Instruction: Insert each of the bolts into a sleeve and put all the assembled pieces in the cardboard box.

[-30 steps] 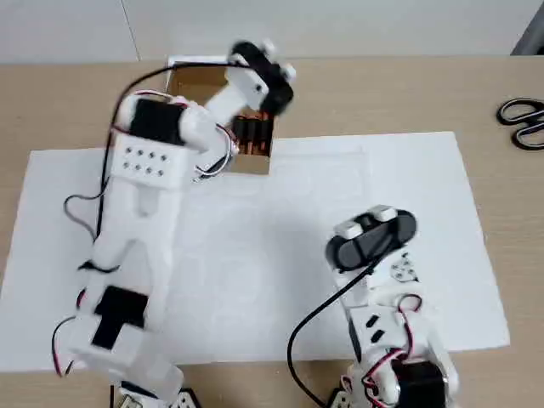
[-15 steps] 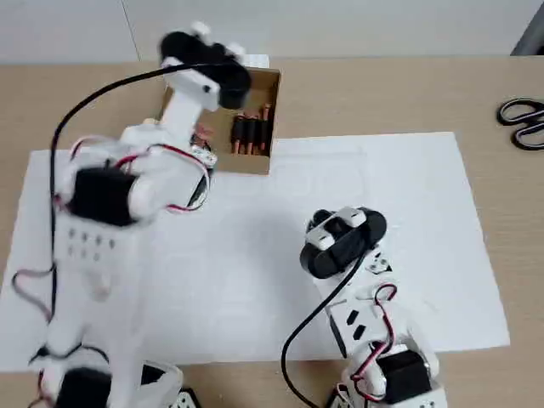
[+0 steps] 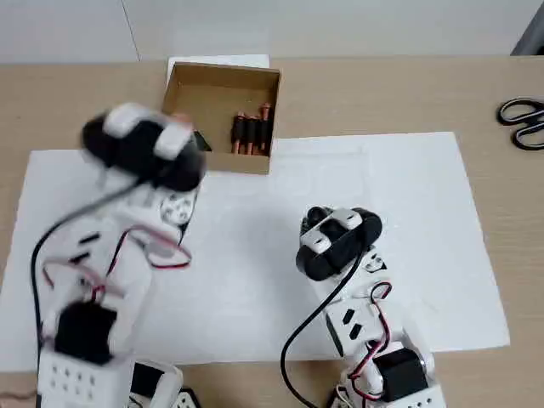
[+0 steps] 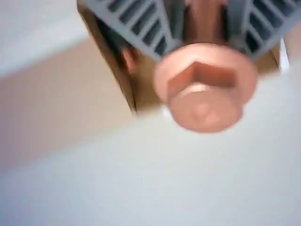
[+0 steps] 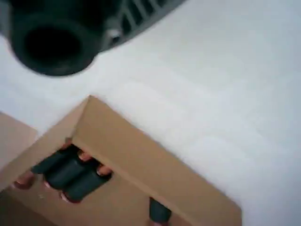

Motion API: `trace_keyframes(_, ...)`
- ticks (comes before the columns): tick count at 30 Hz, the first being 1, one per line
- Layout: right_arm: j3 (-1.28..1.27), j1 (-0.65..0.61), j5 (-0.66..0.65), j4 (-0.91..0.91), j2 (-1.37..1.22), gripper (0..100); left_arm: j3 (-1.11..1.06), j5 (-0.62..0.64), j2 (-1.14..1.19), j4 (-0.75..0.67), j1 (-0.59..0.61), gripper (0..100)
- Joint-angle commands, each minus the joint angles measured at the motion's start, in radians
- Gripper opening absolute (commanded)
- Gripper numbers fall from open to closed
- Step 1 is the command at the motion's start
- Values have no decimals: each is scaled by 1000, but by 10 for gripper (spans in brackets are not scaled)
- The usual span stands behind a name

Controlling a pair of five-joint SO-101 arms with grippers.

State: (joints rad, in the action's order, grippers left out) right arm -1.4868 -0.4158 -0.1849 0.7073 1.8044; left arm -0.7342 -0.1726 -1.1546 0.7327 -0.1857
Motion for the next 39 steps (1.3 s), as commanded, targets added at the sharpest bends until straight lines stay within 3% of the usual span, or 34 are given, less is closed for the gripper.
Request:
trace_keyframes(1,8,-27,6,-96,8,4,-154,0,-138,-204,5,6)
trace_keyframes(8,5,-42,6,-242,8,4,-268,8,-290,-342,-14,6)
trace_keyframes(12,-44,-42,6,-348,8,4,-262,26,-324,-345,-97,6)
trace_keyframes(15,-107,-42,6,-466,8,4,-263,183,-324,-344,-146,6)
trace_keyframes(20,-173,-44,6,-593,8,4,-260,571,-324,-275,-149,6)
trace_keyframes(22,-195,-44,6,-602,8,4,-260,634,-324,-232,-153,6)
trace_keyframes(28,-196,-77,8,-581,8,4,-262,637,-322,-221,-166,6)
trace_keyframes(32,-196,-159,8,-499,8,4,-259,637,-322,-221,-239,6)
trace_keyframes(39,-196,-151,8,-487,8,4,-265,637,-322,-221,-290,6)
